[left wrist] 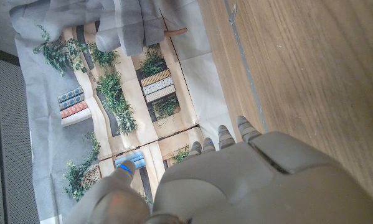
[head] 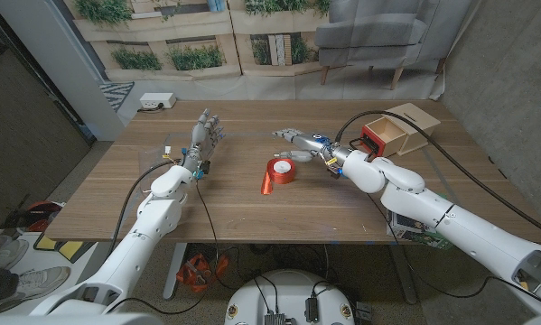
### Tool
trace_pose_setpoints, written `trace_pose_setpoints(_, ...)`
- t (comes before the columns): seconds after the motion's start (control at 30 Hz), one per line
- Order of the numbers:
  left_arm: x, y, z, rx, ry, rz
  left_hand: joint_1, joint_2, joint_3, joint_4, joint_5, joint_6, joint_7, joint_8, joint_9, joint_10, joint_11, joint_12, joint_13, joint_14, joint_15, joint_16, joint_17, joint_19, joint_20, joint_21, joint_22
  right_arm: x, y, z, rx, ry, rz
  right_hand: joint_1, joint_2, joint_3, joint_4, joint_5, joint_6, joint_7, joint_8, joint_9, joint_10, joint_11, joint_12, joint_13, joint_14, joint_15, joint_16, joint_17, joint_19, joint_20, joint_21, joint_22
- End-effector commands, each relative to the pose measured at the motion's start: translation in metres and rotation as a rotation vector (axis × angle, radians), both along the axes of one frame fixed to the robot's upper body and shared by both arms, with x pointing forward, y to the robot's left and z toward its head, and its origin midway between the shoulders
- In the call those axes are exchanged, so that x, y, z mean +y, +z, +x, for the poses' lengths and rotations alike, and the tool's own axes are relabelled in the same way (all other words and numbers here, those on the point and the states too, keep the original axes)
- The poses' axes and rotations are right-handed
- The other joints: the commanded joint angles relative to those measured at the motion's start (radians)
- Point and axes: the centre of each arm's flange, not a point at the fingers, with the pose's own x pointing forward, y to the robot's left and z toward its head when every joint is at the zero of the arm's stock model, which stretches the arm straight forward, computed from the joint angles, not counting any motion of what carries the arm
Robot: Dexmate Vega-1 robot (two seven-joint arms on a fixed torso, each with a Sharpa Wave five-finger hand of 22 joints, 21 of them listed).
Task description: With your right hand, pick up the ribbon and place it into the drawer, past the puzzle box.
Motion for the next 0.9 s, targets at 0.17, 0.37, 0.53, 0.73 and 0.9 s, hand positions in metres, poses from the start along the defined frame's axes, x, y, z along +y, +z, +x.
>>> trace_pose_setpoints(0.17,0.000,0.001,0.001,0.000,0.000,0.003,0.001,0.117,0.001,-0.001,0.003,-0.123,-0.005,0.006,0.004,-0.150,0.006,0.004,0.004,-0.173,0.008,0.006,0.003,-0.044,0.000,-0.006,0.003,0.003,-0.008,0.003,0.011,-0.010,-0.027,0.017,-0.006,0.003,-0.014,-0.003,-0.010,-0.003,-0.002,0.002,-0.007,0.001,-0.003,0.003,-0.006,-0.002,-0.001,0.000,0.001,-0.006,0.003,0.003)
trace_pose_setpoints(0.37,-0.001,0.001,0.001,0.000,0.000,0.004,0.001,0.117,0.001,-0.001,0.003,-0.122,-0.006,0.006,0.004,-0.150,0.005,0.004,0.004,-0.173,0.009,0.006,0.003,-0.044,0.000,-0.006,0.003,0.005,-0.011,0.004,0.014,-0.013,-0.042,0.023,-0.009,0.004,-0.020,-0.003,-0.012,-0.003,-0.002,0.002,-0.007,-0.005,-0.002,0.003,-0.005,-0.002,0.000,0.000,0.002,-0.005,0.003,0.003)
trace_pose_setpoints(0.53,-0.001,0.000,0.001,0.002,0.001,0.004,0.001,0.117,0.001,-0.001,0.003,-0.122,-0.006,0.005,0.004,-0.149,0.006,0.004,0.004,-0.173,0.009,0.005,0.003,-0.043,0.001,-0.006,0.003,0.006,-0.014,0.004,0.019,-0.013,-0.050,0.029,-0.012,0.005,-0.026,-0.003,-0.015,-0.004,-0.002,0.002,-0.008,-0.004,-0.002,0.003,-0.004,-0.003,0.001,0.000,0.004,-0.005,0.004,0.003)
trace_pose_setpoints(0.73,-0.001,0.000,0.000,0.002,0.002,0.004,0.001,0.118,0.000,-0.001,0.003,-0.122,-0.005,0.005,0.004,-0.150,0.006,0.004,0.004,-0.173,0.009,0.005,0.003,-0.043,0.001,-0.007,0.003,0.008,-0.018,0.005,0.032,-0.014,-0.063,0.036,-0.015,0.006,-0.032,-0.003,-0.018,-0.002,-0.001,0.002,-0.009,-0.003,-0.001,0.003,-0.004,-0.003,0.001,-0.001,0.005,-0.005,0.004,0.003)
trace_pose_setpoints(0.9,-0.001,0.000,0.000,0.005,0.000,0.007,0.001,0.118,0.000,-0.001,0.003,-0.122,-0.005,0.005,0.004,-0.150,0.005,0.004,0.004,-0.173,0.009,0.005,0.003,-0.043,0.000,-0.007,0.003,0.010,-0.021,0.006,0.041,-0.011,-0.082,0.041,-0.016,0.007,-0.037,-0.003,-0.019,-0.002,-0.001,0.001,-0.010,-0.004,-0.001,0.003,-0.003,-0.003,0.001,-0.001,0.007,-0.004,0.005,0.003)
